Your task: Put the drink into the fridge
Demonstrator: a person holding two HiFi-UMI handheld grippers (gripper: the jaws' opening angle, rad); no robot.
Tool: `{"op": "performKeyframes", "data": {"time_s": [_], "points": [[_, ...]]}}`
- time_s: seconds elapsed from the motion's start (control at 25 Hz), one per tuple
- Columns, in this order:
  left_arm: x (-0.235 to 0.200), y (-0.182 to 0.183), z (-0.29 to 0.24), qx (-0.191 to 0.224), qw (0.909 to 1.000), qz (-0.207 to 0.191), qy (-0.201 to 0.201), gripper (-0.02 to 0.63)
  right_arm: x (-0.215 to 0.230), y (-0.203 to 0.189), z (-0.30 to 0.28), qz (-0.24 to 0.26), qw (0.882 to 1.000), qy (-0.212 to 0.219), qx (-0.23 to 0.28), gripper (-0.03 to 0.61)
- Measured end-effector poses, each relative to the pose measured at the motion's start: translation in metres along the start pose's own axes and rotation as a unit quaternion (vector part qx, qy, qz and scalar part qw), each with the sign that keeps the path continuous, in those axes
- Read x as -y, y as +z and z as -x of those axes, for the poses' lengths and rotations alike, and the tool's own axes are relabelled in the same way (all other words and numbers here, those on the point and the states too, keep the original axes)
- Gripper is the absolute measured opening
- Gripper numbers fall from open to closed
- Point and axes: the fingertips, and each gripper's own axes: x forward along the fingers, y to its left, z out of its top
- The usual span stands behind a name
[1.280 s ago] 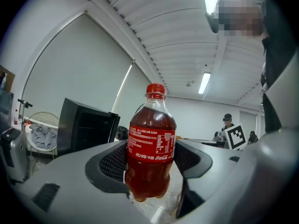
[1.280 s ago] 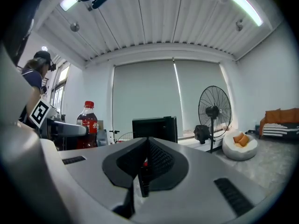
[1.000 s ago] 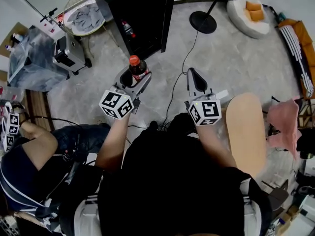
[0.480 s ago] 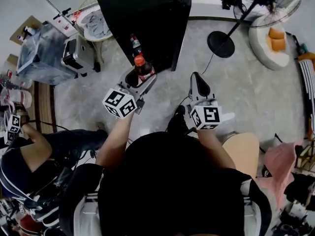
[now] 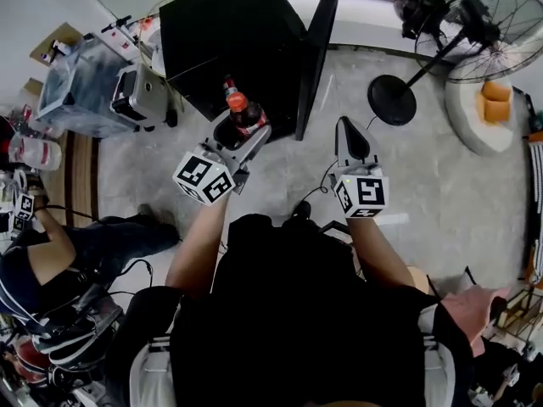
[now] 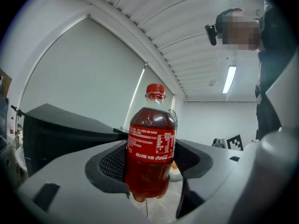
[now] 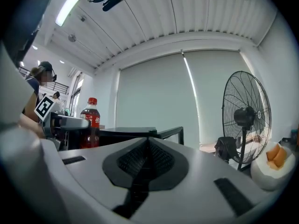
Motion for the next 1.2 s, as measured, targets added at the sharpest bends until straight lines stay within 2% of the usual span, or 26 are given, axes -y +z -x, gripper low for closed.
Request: {"op": "performKeyframes", "data": {"time_s": [0.32,0.48,0.72,1.0,1.2], "points": [[-0.013,-0.011,-0.053,-0.012,0.9991,-0.037,0.015,0.321,0.028,-0.013,-0.029,-0.010,1.000,0.009,-0.017,0.023],[-0.026,-0.020,-0.068,-0.018,0.9988,-0.040,0.019,0.321,0.032,-0.021,-0.043,-0.016,0.999,0.005,-0.030,0.023],[-0.066,-0.029,-0.068,-0.023,0.9970,-0.053,0.052,0.321,0.015,-0.030,-0.081,-0.006,0.999,0.013,-0.041,0.023],[-0.103,-0.051,-0.067,-0.021,0.9963,-0.039,0.074,0.321,-0.008,-0.050,-0.131,0.016,0.998,0.055,-0.041,0.023],[-0.134,-0.089,-0.066,-0.038,0.9932,-0.038,0.104,0.321,-0.023,-0.096,-0.164,-0.008,0.995,0.073,-0.068,0.023]]}}
